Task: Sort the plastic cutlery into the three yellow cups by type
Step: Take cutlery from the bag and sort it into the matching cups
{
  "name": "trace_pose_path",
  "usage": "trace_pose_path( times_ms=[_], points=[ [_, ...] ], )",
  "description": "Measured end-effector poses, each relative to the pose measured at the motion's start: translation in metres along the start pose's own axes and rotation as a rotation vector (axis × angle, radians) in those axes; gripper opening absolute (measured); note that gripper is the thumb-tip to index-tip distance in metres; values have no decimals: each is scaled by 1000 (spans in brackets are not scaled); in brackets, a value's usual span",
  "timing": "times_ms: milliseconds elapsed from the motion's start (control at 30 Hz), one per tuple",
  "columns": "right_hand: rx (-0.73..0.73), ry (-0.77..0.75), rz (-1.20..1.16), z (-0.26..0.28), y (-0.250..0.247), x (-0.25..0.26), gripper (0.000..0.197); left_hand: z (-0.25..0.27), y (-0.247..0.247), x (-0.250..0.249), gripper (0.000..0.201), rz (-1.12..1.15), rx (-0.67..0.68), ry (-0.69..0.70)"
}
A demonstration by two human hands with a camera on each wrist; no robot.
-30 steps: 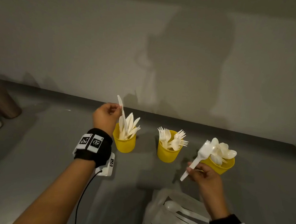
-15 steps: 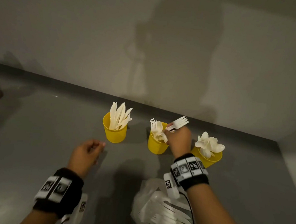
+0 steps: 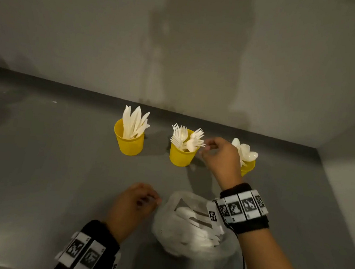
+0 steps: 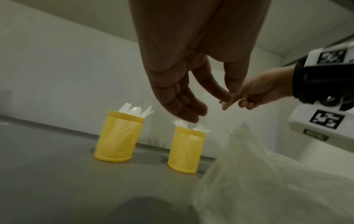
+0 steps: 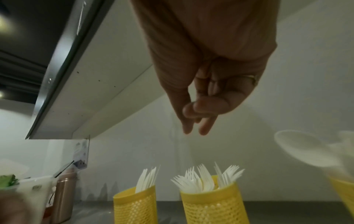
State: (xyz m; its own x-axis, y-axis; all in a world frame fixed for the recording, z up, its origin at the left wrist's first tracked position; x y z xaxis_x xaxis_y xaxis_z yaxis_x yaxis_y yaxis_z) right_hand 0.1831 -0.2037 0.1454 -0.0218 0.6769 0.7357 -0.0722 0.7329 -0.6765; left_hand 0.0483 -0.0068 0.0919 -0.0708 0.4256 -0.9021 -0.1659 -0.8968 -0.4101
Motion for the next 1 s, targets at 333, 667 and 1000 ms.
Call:
trace_pose_path(
  times_ms=[333, 667, 1000],
  points=[
    [562, 111, 238, 117, 30, -87, 20, -34, 65, 3, 41, -523, 379, -26],
    [520, 165, 388, 114, 67, -115, 35, -35, 49, 5, 68, -375, 326, -57],
    [598, 43, 561, 96, 74, -106, 22, -30, 31, 13, 65, -354, 287, -48]
  ],
)
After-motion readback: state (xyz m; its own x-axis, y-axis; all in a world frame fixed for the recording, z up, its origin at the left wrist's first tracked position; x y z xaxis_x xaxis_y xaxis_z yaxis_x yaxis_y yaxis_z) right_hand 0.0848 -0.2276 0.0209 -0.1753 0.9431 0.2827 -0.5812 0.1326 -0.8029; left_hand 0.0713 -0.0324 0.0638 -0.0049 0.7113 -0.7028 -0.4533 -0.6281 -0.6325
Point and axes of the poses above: each hand's wrist, its own z-axis away from the middle knuckle, its own y-axis out of the palm, x = y × z, the point moved 2 cm from there along -z, towards the middle knuckle, and after that the axes turned 9 degrees about x, right-handed, at the moved point
